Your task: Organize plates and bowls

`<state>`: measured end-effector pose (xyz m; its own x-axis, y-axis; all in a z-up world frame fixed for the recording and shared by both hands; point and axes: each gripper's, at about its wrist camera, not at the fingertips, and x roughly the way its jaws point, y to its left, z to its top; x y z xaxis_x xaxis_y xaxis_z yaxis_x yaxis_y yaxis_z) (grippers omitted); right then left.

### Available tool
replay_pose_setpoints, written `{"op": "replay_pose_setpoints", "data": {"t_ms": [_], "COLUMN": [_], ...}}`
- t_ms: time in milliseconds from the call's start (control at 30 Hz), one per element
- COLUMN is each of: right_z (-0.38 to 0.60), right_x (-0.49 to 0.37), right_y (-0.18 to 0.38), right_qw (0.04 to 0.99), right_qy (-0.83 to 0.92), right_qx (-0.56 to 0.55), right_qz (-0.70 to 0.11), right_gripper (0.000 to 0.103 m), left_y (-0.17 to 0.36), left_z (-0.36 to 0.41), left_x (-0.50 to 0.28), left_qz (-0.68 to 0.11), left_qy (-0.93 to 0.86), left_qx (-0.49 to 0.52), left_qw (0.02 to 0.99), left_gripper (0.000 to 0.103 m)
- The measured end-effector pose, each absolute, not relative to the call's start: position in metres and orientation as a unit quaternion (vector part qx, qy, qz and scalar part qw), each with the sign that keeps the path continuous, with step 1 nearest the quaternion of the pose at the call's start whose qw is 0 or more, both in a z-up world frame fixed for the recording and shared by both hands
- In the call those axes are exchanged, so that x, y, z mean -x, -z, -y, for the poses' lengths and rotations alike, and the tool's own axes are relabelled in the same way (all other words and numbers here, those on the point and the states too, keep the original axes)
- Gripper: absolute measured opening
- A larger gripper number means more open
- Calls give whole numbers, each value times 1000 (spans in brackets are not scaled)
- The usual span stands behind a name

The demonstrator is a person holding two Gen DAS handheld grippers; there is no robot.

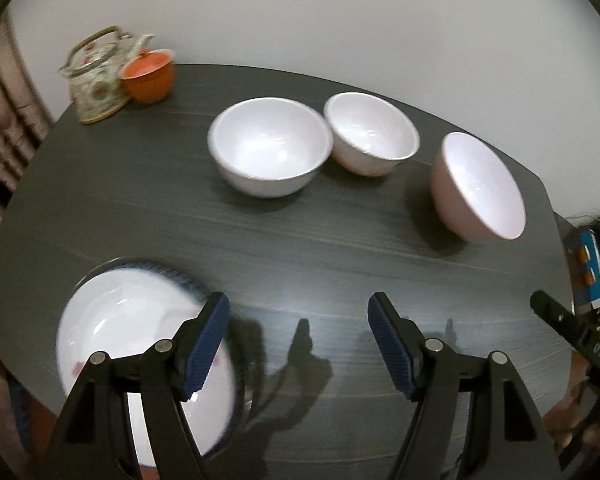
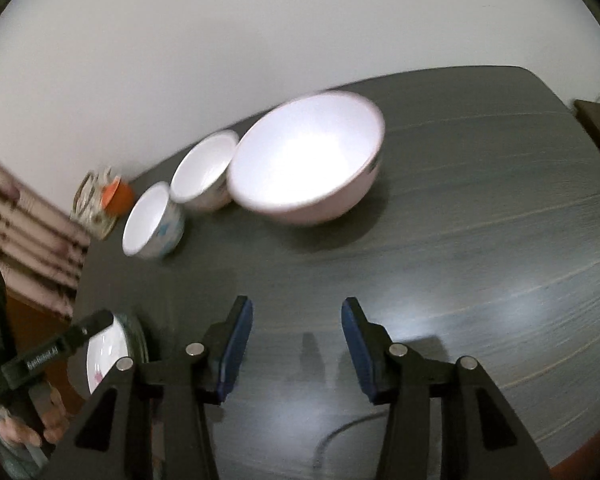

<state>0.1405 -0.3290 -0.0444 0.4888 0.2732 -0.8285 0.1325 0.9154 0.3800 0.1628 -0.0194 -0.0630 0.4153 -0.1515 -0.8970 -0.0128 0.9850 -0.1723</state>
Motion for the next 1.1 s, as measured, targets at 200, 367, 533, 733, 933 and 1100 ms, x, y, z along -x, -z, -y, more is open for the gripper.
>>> {"op": "replay_pose_setpoints", "data": {"t_ms": [200,367,533,733,933,1100], "right_z": [367,379,393,391,379,374], "right_x": [-177,-211,-240,-263,-275,-275], "right_y": [35,44,58,74,90,97], "right_qw": [841,823,806,799,797,794], "right_qy": [-22,-10,-10,6,9,3], "right_qx": [-209,-226,-232,-215,-200,-205], "right_qz": [-499,-522,-545,-561,-570,-572], "right_gripper": [48,48,48,48,45,21], "left_y": [56,57,64,78,96,112], "left_z": [66,98,123,140,152,156], "left_x": [-198,-231,-264,-290,-303,-307], "left_qz": [-551,-567,-586,-600,-613,-627], "left_qy": [76,103,111,105,110,111], "left_qx": [88,102,119,132,129,140], "left_qw": [827,811,794,782,771,758], "left_gripper": [68,68,68,67,57,27]}}
